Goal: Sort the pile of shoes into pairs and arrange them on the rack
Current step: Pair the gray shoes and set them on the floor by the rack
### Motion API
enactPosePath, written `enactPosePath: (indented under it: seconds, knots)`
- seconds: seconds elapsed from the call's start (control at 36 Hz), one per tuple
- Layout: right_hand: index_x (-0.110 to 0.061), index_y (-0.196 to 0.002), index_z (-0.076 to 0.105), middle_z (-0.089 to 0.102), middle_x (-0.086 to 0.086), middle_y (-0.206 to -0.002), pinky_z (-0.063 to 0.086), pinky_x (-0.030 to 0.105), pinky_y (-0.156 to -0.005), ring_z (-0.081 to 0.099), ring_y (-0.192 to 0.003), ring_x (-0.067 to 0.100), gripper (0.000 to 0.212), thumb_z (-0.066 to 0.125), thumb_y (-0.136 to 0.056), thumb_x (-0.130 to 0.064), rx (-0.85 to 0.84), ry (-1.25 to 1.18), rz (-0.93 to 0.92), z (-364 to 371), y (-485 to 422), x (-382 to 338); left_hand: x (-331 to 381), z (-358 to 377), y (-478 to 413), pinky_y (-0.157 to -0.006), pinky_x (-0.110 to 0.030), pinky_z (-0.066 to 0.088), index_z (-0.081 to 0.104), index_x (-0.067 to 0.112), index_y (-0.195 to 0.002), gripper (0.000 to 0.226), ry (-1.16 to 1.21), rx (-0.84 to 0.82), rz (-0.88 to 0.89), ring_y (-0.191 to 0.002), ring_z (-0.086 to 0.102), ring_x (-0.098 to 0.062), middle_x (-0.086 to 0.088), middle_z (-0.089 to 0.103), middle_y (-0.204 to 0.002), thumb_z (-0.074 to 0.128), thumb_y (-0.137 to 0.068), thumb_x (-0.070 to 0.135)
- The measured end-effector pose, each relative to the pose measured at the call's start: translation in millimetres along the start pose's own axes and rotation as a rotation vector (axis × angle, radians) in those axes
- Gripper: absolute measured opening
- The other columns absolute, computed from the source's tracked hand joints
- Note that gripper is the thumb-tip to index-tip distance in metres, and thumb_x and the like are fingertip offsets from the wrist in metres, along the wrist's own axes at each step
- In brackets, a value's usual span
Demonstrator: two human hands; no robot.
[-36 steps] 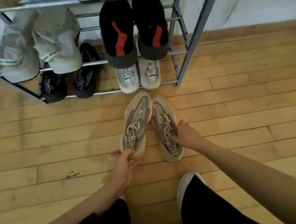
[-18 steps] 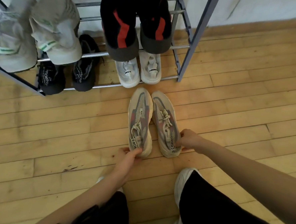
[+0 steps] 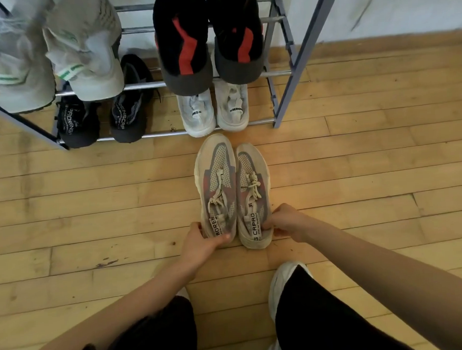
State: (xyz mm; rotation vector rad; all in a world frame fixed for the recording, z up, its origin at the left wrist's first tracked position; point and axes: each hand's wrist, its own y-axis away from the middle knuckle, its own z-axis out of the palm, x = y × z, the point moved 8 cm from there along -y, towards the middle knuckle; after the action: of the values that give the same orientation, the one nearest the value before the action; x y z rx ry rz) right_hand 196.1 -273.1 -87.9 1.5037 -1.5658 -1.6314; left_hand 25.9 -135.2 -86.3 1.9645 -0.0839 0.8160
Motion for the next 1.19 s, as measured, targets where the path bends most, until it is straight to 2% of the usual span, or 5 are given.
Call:
enactPosePath:
  seconds: [0.14, 0.22, 0.36, 0.53, 1.19]
  knots:
    - [-0.023, -0.142, 0.028, 0.057, 0.016, -0.127, 0.057, 0.041, -0.068, 0.061, -0.101, 0.031, 0.067, 0.059, -0.088, 0.001, -0.155, -0.123, -0.035, 2, 15, -7, -2, -1, 1, -0.086, -0.042, 0.056, 0.052, 0.010, -0.116, 0.064, 0.214, -0.014, -0.038, -0.091, 0.066, -0.019, -0.006, 0.067, -0.102, 0.080, -0.061, 0.027]
    - [-0.019, -0.140, 0.030, 0.057, 0.018, -0.124, 0.057, 0.050, -0.081, 0.062, -0.100, 0.033, 0.070, 0.064, -0.083, 0.006, -0.170, -0.154, -0.042, -2, 19, -11, 1, -2, 2, -0.080, -0.039, 0.058, 0.048, 0.004, -0.115, 0.049, 0.339, -0.040, -0.069, -0.086, 0.064, -0.021, -0.011, 0.063, -0.100, 0.073, -0.073, 0.005]
    - [-0.002, -0.133, 0.038, 0.060, 0.016, -0.110, 0.059, 0.044, -0.076, 0.062, -0.087, 0.023, 0.055, 0.063, -0.084, 0.005, -0.138, -0.160, -0.057, -1, 27, -9, 11, -12, 4, -0.076, -0.043, 0.058, 0.042, 0.009, -0.114, 0.051, 0.358, -0.040, -0.059, -0.091, 0.066, -0.030, -0.020, 0.062, -0.107, 0.069, -0.074, -0.006]
    - [-0.011, -0.127, 0.038, 0.058, 0.010, -0.098, 0.059, 0.048, -0.074, 0.063, -0.084, 0.024, 0.056, 0.063, -0.082, 0.009, -0.044, -0.146, -0.130, -9, 46, -7, 30, -22, 19, -0.074, -0.041, 0.058, 0.043, 0.008, -0.113, 0.050, 0.322, -0.065, -0.011, -0.084, 0.065, -0.027, -0.018, 0.063, -0.104, 0.067, -0.074, -0.011]
    - [-0.029, -0.120, 0.042, 0.056, -0.012, -0.104, 0.059, 0.045, -0.078, 0.061, -0.097, 0.016, 0.051, 0.064, -0.085, 0.001, 0.468, -0.209, -0.940, -116, 283, -163, 265, -118, 191, -0.077, -0.033, 0.057, 0.050, 0.019, -0.108, 0.048, 0.381, -0.005, 0.783, -0.097, 0.062, -0.021, -0.005, 0.060, -0.106, 0.073, -0.073, -0.005]
